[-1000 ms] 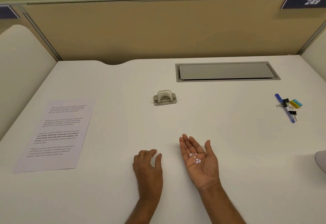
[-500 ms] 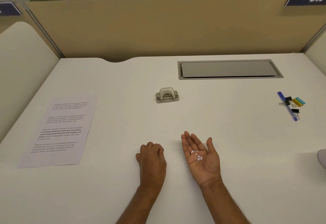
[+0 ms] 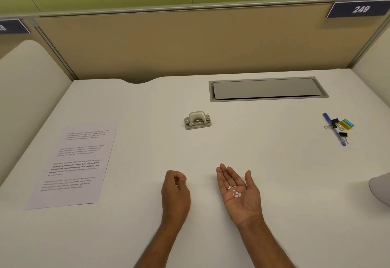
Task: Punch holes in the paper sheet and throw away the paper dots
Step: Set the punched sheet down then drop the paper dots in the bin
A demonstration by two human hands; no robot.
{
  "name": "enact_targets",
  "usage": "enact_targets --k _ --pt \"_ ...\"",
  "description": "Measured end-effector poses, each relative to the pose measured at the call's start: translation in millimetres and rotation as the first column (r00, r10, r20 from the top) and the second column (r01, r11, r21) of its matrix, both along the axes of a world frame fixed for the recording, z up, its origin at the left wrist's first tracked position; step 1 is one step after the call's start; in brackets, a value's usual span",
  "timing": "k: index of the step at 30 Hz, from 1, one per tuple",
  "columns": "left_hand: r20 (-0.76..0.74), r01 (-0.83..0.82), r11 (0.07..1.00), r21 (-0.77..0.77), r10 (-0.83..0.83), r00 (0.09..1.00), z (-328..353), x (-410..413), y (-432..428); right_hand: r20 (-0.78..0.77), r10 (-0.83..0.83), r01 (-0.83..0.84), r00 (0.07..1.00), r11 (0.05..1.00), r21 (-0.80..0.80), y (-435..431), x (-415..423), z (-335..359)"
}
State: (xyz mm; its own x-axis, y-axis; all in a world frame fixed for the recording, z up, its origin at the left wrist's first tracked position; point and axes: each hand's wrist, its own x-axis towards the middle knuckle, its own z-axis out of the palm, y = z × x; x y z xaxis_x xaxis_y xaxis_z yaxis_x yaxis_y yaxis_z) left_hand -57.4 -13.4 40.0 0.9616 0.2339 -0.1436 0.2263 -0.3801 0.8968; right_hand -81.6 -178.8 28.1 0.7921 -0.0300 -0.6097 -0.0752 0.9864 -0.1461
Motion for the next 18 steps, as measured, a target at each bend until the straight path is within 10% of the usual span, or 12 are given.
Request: enact_targets --k 8,18 --pt "0.038 0.543 0.839 -0.036 -0.542 0.839 45.6 -43.8 -69.5 0.002 0.013 -0.013 1.0 1.0 -0.016 -4.7 -13.6 18.7" --pt "0.203 0.677 0.735 0.042 -0.67 0.714 70.3 -59.9 -138.8 0.042 -0.113 0.111 0.993 0.993 0.034 -60.6 -43.0 54.5"
